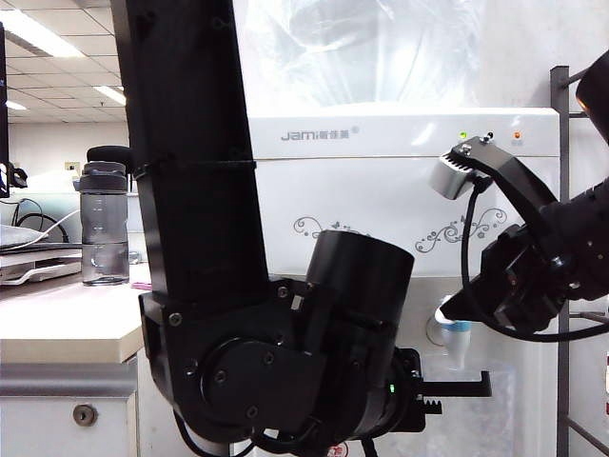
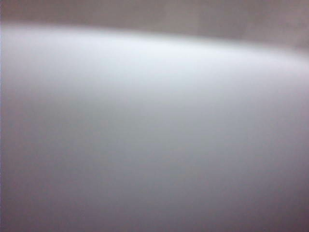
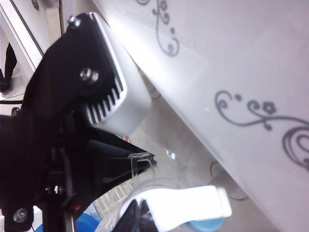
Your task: Pick up the plastic mug from the left desk, go to the cold water outlet of the water dispenser, press the vertical switch to get some water, then put the mug back on the desk.
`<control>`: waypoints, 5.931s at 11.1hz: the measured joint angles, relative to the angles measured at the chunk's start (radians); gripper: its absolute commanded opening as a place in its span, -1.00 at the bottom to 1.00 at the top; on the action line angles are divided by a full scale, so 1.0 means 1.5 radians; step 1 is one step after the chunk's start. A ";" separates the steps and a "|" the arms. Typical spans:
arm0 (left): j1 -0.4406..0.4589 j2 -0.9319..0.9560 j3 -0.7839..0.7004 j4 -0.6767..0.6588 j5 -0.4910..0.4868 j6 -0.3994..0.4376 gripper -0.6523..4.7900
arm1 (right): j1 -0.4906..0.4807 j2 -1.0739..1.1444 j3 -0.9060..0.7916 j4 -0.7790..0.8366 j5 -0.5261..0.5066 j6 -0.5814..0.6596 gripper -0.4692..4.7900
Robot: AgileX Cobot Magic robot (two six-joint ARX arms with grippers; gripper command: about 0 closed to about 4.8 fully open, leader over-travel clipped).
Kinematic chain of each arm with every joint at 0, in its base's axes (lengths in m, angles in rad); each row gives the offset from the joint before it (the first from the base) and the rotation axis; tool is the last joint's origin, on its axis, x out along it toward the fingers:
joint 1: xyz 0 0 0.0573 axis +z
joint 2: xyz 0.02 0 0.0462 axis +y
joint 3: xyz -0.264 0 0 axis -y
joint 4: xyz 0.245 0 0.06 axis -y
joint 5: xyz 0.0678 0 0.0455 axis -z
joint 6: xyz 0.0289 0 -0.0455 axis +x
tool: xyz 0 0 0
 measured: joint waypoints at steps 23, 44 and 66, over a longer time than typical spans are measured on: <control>0.000 0.000 0.000 -0.001 0.000 0.001 -0.78 | 0.000 0.000 0.000 0.000 0.001 0.000 -0.84; 0.000 0.000 0.000 -0.001 0.000 0.002 -0.78 | 0.000 -0.030 -0.001 0.005 0.014 0.005 -0.84; 0.001 -0.003 -0.002 -0.017 0.097 0.070 -0.78 | -0.017 -0.423 0.004 -0.139 0.090 0.108 -0.84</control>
